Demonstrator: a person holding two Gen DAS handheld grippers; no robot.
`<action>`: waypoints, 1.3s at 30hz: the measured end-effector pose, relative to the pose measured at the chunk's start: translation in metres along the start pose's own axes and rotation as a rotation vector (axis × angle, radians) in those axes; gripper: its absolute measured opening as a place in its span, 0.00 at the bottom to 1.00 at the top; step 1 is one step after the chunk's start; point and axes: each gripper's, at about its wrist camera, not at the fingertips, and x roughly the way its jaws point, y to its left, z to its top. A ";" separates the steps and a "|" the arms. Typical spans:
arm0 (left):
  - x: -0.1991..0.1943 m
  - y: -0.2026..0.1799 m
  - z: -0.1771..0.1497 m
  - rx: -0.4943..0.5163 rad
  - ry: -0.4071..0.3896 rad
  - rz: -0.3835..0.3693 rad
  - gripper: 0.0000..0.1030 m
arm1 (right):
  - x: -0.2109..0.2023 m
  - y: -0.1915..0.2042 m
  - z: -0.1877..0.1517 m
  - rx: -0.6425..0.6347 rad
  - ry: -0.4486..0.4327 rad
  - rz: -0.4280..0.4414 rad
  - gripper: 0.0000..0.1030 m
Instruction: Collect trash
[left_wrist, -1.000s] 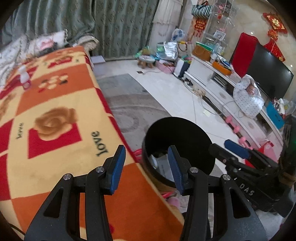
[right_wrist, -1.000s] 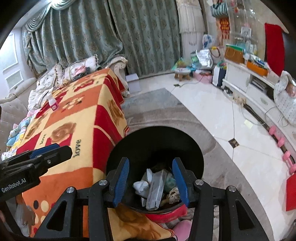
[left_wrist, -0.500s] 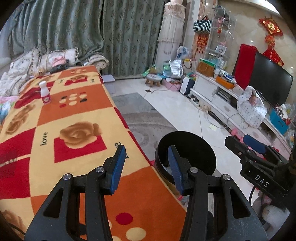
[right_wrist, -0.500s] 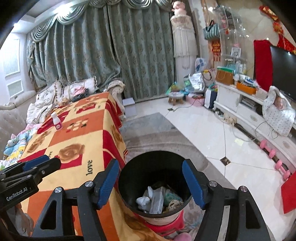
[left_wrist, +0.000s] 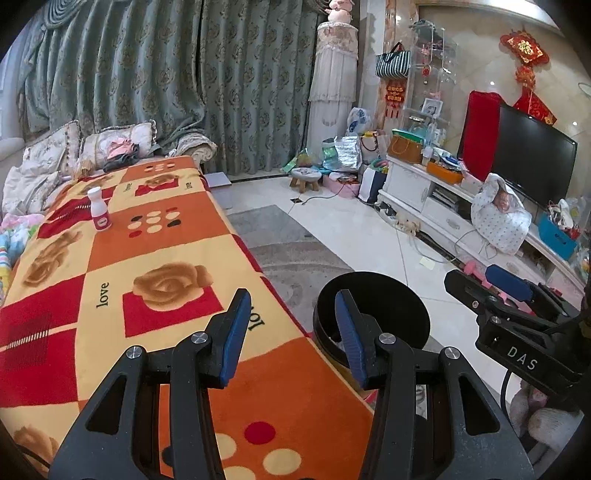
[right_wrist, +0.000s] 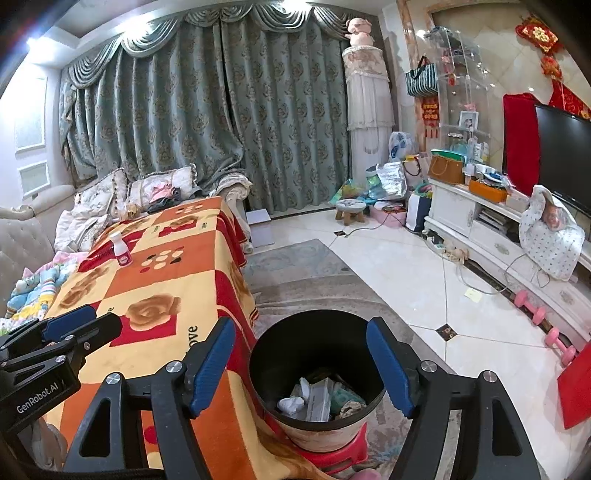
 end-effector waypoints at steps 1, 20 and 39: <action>0.000 0.000 0.000 0.001 -0.001 0.002 0.44 | 0.000 0.000 0.000 0.000 0.000 -0.002 0.69; -0.001 -0.004 0.001 -0.001 0.006 -0.004 0.44 | -0.007 0.001 0.002 -0.001 0.001 -0.006 0.71; 0.008 -0.003 -0.001 -0.011 0.027 -0.025 0.44 | 0.000 0.001 -0.001 -0.008 0.020 0.005 0.73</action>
